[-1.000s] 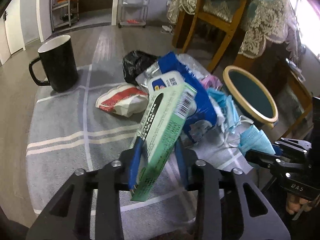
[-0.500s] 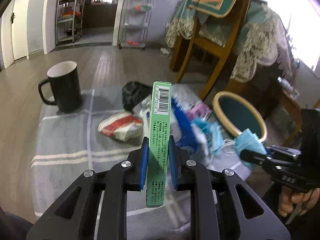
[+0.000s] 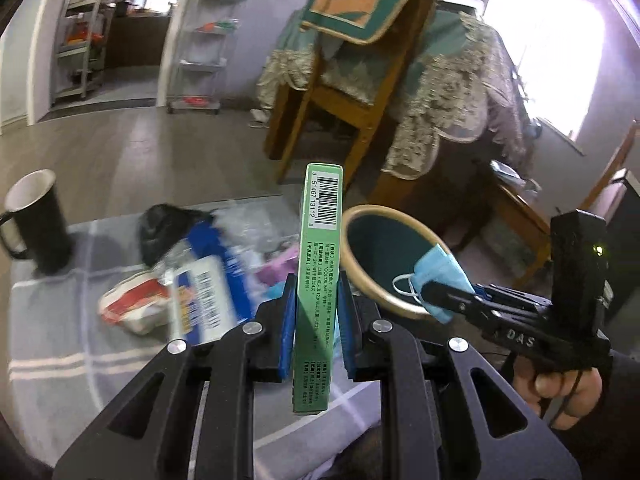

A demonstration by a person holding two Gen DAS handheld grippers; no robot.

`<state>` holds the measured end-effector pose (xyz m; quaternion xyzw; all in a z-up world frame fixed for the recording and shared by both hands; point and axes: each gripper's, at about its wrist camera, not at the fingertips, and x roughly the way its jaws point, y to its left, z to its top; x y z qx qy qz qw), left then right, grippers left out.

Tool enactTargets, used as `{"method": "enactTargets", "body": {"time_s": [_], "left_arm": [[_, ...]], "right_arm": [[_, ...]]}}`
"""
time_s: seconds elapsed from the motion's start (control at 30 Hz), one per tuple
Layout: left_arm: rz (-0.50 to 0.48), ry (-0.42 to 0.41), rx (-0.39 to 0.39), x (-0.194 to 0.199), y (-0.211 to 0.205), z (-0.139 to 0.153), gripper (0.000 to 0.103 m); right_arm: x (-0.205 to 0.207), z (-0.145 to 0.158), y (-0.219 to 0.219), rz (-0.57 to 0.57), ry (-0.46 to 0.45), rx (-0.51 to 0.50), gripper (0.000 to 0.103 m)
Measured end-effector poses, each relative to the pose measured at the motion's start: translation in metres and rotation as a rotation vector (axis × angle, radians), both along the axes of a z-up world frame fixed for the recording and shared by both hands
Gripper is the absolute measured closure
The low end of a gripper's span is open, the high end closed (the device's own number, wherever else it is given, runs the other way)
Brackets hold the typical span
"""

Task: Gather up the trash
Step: 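Carry the box and mask over the trash bin with both tools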

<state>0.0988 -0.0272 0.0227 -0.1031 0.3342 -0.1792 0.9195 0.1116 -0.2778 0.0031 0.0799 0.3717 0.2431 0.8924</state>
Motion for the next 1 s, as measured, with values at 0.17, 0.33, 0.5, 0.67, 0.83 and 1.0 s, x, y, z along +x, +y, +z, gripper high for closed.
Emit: {"method": "enactTargets", "body": {"time_s": [0.17, 0.33, 0.5, 0.67, 0.83, 1.0], "left_arm": [[-0.085, 0.005, -0.038, 0.028, -0.034, -0.001, 0.085], [-0.155, 0.01, -0.037, 0.059, -0.074, -0.004, 0.085], [-0.191, 0.027, -0.033, 0.086, -0.105, -0.011, 0.085], [-0.21, 0.05, -0.035, 0.104, -0.121, -0.022, 0.084], [-0.224, 0.084, -0.029, 0.127, -0.142, -0.04, 0.084], [-0.225, 0.133, -0.043, 0.145, -0.155, -0.061, 0.084]], "right_arm": [[0.016, -0.002, -0.03, -0.101, 0.011, -0.001, 0.08], [0.026, -0.01, -0.05, -0.175, 0.034, 0.015, 0.08], [0.032, -0.022, -0.064, -0.223, 0.064, 0.028, 0.08], [0.042, -0.03, -0.076, -0.268, 0.092, 0.058, 0.08], [0.056, -0.042, -0.084, -0.301, 0.126, 0.067, 0.08], [0.07, -0.055, -0.092, -0.329, 0.169, 0.081, 0.08]]}}
